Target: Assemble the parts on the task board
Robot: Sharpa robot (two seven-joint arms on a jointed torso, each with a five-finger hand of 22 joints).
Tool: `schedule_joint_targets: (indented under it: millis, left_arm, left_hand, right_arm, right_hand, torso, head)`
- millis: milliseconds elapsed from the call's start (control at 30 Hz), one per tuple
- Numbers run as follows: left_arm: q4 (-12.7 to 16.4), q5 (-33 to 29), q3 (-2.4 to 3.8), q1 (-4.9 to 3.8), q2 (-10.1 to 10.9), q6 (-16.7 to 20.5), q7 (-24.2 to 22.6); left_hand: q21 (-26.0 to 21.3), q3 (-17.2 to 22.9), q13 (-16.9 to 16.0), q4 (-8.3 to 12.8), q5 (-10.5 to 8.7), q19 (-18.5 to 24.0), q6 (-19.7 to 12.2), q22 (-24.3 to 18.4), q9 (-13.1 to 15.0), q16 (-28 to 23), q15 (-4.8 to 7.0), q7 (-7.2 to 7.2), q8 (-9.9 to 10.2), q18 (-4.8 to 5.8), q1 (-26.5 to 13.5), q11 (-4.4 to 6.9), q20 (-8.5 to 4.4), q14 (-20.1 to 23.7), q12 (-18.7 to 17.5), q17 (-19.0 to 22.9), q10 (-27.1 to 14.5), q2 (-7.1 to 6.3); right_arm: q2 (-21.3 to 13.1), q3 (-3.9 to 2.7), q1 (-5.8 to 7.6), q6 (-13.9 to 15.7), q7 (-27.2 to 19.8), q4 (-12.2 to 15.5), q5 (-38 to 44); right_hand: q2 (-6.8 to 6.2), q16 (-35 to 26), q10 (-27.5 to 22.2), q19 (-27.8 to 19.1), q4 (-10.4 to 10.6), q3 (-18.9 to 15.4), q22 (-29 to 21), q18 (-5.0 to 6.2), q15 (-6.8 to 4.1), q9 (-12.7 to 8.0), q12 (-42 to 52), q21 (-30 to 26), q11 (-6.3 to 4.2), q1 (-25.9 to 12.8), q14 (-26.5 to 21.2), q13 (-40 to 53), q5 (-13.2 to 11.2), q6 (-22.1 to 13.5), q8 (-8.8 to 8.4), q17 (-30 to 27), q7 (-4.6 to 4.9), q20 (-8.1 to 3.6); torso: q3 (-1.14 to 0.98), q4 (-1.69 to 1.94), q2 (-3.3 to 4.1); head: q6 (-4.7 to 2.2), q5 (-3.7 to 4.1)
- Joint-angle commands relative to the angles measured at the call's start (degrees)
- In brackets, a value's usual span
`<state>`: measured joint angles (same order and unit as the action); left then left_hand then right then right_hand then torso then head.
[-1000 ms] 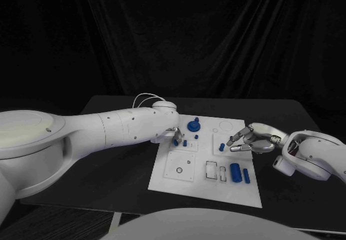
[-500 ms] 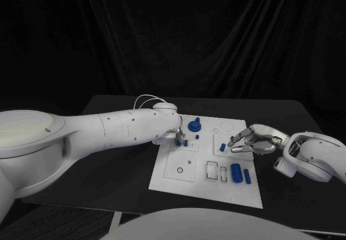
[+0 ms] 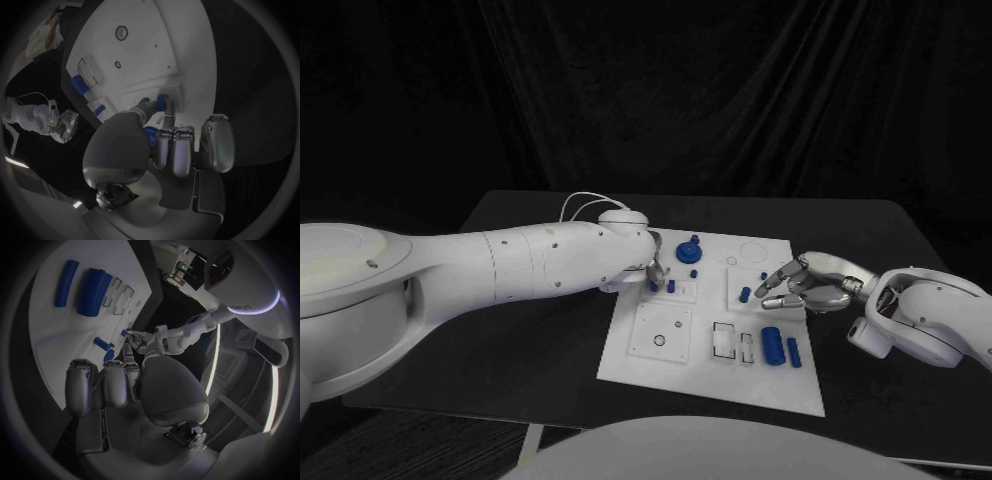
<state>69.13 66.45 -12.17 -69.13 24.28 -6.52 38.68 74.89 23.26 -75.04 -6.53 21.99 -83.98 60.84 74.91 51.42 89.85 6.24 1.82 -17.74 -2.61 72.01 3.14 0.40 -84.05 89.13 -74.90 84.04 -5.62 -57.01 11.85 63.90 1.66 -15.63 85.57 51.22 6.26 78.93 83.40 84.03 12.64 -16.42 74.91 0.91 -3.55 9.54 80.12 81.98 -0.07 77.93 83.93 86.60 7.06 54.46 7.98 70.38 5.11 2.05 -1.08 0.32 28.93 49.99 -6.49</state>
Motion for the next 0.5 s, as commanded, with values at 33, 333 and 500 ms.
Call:
schedule_joint_targets:
  millis: [33, 333, 500]
  left_arm:
    - [1.0, 3.3, 0.04, 0.09, 0.5, 2.8, -0.3]
    - [2.2, 5.8, 0.04, 0.09, 1.7, 4.9, -0.1]
    - [1.8, 6.0, 0.04, 0.09, 1.6, 4.8, -0.1]
  left_hand:
    - [0.0, 4.9, -14.3, 4.5, -0.32, -3.0, 0.1, 11.4, 0.0, 0.1, 0.07, -0.61, 0.0, -0.10, 0.5, 0.13, -0.38, -5.9, -0.2, -15.0, 5.5, 0.22]
    - [0.0, 4.9, -14.3, 4.5, -0.39, -3.0, 0.1, 11.5, 0.0, 0.0, 0.07, -0.61, 0.0, -0.09, 0.6, 0.13, -0.38, -5.9, -0.1, -15.0, 5.5, 0.24]
    - [0.0, 4.9, -14.3, 4.5, -0.55, -3.0, 0.2, 11.5, 0.0, 0.0, 0.07, -0.61, 0.0, -0.09, 0.5, 0.12, -0.37, -5.9, 0.0, -15.0, 5.5, 0.29]
  right_arm:
    - [-0.1, -0.02, -0.30, -0.1, 0.1, 0.0, -0.1]
    - [-0.1, -0.02, -0.53, 0.2, -0.1, -0.1, -0.1]
    - [-0.1, -0.02, -0.55, 0.2, -0.1, -0.1, -0.1]
  right_hand:
    - [2.20, -0.3, 1.7, 2.2, -0.3, -0.1, 12.3, 1.19, -0.35, -0.1, -0.9, -0.3, -0.03, 2.1, 2.4, -11.5, 0.0, 0.1, -0.14, -0.1, 0.19, 0.37]
    - [2.20, -0.3, 1.7, 2.2, -0.3, -0.1, 12.3, 1.19, -0.35, -0.1, -0.9, -0.3, -0.03, 2.1, 2.4, -11.5, 0.0, 0.1, -0.14, -0.1, 0.19, 0.37]
    - [2.21, -0.3, 1.6, 2.2, -0.4, -0.2, 12.3, 1.20, -0.37, -0.1, -0.9, -0.4, -0.04, 2.1, 2.4, -11.6, 0.0, 0.0, -0.17, -0.2, 0.20, 0.38]
  torso:
    - [0.00, 0.00, 0.00]
    - [0.02, -0.04, -0.01]
    - [0.00, -0.04, 0.04]
  head:
    - [0.01, -0.02]
    - [0.01, -0.19]
    - [0.01, -0.17]
